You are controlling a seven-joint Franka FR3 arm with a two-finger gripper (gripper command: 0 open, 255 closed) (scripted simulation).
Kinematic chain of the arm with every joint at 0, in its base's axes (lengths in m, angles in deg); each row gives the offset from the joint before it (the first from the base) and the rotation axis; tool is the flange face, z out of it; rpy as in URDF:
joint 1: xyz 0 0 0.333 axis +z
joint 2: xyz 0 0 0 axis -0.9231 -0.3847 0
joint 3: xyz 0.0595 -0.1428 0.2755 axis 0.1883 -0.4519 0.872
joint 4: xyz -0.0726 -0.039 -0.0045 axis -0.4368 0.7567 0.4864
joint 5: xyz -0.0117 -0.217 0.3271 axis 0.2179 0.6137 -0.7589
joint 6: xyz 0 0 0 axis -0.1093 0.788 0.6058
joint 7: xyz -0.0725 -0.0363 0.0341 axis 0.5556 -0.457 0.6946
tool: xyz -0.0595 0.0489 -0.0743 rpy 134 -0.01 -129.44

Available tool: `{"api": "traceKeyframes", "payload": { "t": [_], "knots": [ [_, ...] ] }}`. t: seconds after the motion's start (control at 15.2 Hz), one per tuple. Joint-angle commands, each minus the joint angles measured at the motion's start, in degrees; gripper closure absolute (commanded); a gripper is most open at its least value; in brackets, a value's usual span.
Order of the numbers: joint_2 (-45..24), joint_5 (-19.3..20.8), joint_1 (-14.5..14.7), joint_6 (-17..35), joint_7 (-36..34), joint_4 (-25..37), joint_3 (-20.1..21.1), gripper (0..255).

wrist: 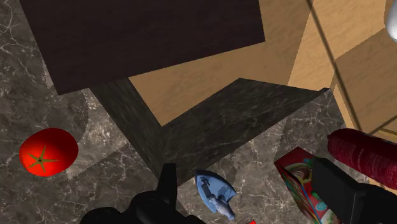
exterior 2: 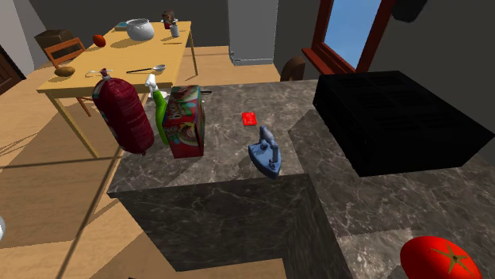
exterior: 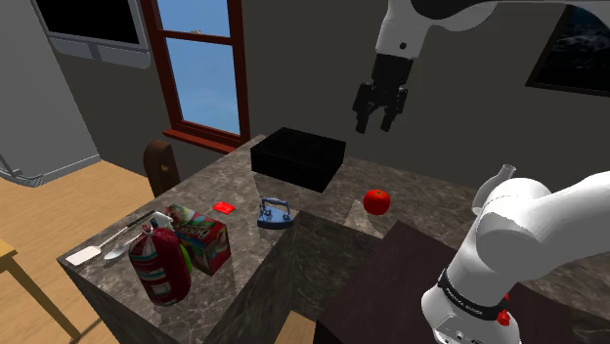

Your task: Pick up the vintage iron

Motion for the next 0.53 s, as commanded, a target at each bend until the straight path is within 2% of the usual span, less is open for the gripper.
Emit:
{"api": "traceKeyframes", "payload": {
  "t": [0.0,0.46],
  "knots": [
    [0.0,0.0,0.0,0.0,0.0,0.0,0.0,0],
    [-14.2,0.8,1.3,10.8,3.1,1.4,0.6,0]
  ]
}}
